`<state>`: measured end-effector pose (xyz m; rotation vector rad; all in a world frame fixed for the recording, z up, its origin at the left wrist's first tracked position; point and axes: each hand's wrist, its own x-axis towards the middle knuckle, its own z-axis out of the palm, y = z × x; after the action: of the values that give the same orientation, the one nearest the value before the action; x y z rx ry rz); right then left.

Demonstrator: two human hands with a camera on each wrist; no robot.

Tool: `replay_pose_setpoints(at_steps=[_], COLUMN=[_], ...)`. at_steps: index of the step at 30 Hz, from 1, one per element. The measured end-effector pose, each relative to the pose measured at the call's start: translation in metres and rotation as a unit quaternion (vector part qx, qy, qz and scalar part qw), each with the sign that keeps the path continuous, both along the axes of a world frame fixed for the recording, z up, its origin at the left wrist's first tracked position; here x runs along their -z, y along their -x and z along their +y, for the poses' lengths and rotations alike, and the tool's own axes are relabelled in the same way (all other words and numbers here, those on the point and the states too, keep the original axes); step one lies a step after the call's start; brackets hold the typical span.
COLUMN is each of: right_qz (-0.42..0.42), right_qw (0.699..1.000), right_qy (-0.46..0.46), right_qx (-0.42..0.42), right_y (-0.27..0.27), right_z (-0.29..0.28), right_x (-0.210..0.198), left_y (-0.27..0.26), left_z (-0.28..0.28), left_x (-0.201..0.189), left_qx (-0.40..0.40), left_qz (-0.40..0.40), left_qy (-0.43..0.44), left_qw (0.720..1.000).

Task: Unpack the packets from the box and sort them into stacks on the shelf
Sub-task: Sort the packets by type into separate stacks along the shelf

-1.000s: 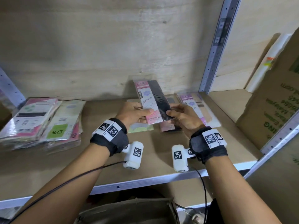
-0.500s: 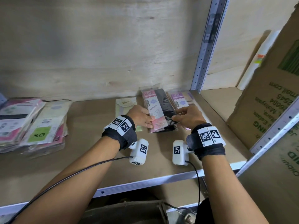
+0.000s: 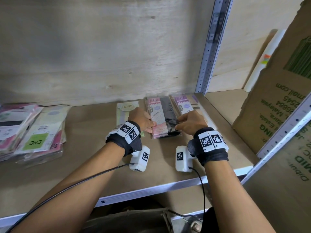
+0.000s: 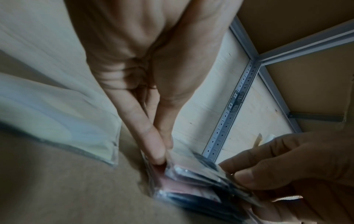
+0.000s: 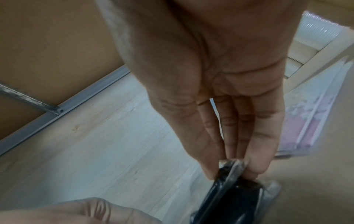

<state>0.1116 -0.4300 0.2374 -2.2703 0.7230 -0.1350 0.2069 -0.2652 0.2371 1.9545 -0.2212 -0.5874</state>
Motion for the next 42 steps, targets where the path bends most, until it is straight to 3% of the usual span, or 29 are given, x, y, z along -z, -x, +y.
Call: replay_pose_setpoints(at_steps=[7,20,24,28,35,42], right_qz=[0.015,-0.003,-0.108,-0.161,-0.112,0.009], right_qw=[1.0,0.999,0.993,0.984,0.959,0.945], right_qy=[0.007,0.039,0.04,-0.04,-0.141,-0.207], right_qx=[-0.013,0.008,0.018,-0.061,-0.219,-0.252], right_y=[0.0,0.004,0.01,0.003,-0.049,-0.117], right_z=[0.001,0.009,0.019,0.061,0.184,0.291], right_x=[-0.002,-0.007,-0.018,-0.025,-0.031,-0.02], left_y=[-0.007,-0.002,-0.006,-0.011,-0.024,-0.036], left_z=[-0.002,0.015,0.06,0.131,0.266,0.343], left_x=[0.003,-0.014,-0.035,-0.042,-0.02,-0.016], left_qx=[-0.002,-0.015,-0.048,-0.111,-0.265,-0.313], left_qz=[-0.047,-0.051,-0.079,-0.105,-0.155,-0.169], left_qy=[-0.066,-0.048,0.009,0.053,0.078,0.071], left_qw=[0.997,0.997,0.996,0.987,0.949,0.932])
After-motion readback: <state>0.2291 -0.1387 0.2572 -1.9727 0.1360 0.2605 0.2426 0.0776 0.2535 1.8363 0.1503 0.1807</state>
